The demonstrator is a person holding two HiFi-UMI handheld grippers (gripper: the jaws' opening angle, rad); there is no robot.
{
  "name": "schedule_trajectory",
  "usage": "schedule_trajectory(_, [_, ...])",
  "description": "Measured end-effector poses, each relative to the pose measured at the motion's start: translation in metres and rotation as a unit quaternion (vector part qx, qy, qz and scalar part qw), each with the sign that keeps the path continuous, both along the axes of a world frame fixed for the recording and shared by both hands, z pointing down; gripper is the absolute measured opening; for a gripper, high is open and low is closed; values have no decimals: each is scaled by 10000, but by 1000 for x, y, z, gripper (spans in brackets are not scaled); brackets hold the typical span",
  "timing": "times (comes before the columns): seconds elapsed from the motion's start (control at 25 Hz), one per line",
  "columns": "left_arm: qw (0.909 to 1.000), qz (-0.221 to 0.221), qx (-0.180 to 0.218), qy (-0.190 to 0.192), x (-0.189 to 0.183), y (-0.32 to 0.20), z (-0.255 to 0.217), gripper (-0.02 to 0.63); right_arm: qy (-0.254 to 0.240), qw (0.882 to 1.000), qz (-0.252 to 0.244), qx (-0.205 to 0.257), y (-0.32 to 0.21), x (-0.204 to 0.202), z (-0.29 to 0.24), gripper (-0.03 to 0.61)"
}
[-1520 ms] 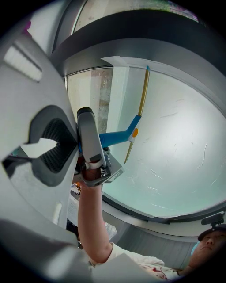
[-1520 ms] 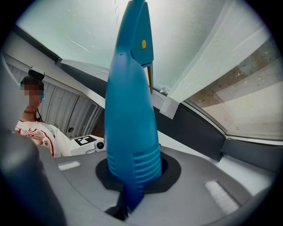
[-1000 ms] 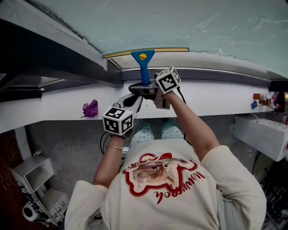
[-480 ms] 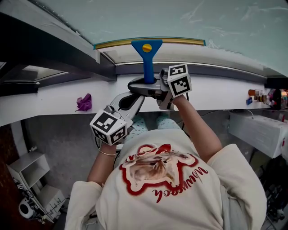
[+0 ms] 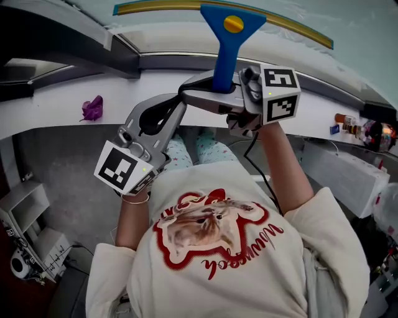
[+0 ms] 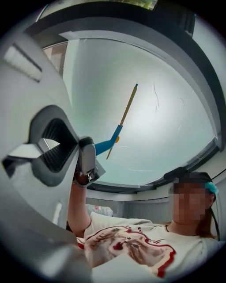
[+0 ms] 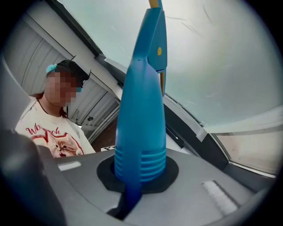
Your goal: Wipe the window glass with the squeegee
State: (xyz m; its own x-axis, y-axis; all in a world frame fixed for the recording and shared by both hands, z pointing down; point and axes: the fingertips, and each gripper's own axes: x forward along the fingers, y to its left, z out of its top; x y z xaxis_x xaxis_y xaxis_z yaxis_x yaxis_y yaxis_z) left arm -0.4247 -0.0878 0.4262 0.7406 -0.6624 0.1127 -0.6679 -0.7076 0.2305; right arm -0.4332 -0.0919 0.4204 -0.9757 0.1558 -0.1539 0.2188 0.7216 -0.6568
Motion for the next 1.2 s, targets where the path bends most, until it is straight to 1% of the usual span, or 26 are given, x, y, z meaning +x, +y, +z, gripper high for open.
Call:
schedule_trajectory(0.12, [9999, 53, -19, -123, 9, 22, 1, 0, 73, 9999, -89, -2, 22, 14, 0, 14])
schedule_trajectory(0.24, [9998, 83, 39, -176, -3, 40, -6, 0, 312, 9992, -66, 228, 47, 14, -3, 17])
schedule_trajectory(0.32, [9999, 95, 2, -117, -14, 56, -12, 1, 465, 9983, 57, 341, 66, 7, -7, 22])
schedule_trajectory(0.4, [9998, 195, -94, -11, -17, 76, -12, 1, 561, 9976, 225, 350, 86, 0, -9, 23])
schedule_trajectory(0.56, [9986, 532, -14, -38, -10, 110, -10, 2, 340, 9983, 406, 228, 121, -6, -15, 23])
schedule_trajectory(0.68, [9961, 877, -17, 20, -10, 157, -24, 2, 160, 9978, 602, 208, 171, -9, -32, 24])
schedule_trajectory(0.84, [9930, 1168, 83, 180, 2, 204, -47, 2, 283, 9954, 840, 363, 217, 7, -49, 26])
schedule_trajectory(0.92, [9923, 1210, 161, 214, 14, 225, -54, 0, 262, 9949, 879, 430, 236, 20, -56, 28])
schedule_trajectory(1.04, [9922, 1205, 311, 90, 31, 255, -61, 2, 206, 9939, 904, 596, 266, 37, -65, 28])
schedule_trajectory(1.12, [9926, 1129, 446, 98, 43, 272, -67, 0, 184, 9919, 977, 795, 282, 50, -70, 29])
schedule_trajectory(1.2, [9940, 948, 532, 158, 55, 292, -70, 1, 125, 9899, 1011, 985, 301, 64, -74, 28])
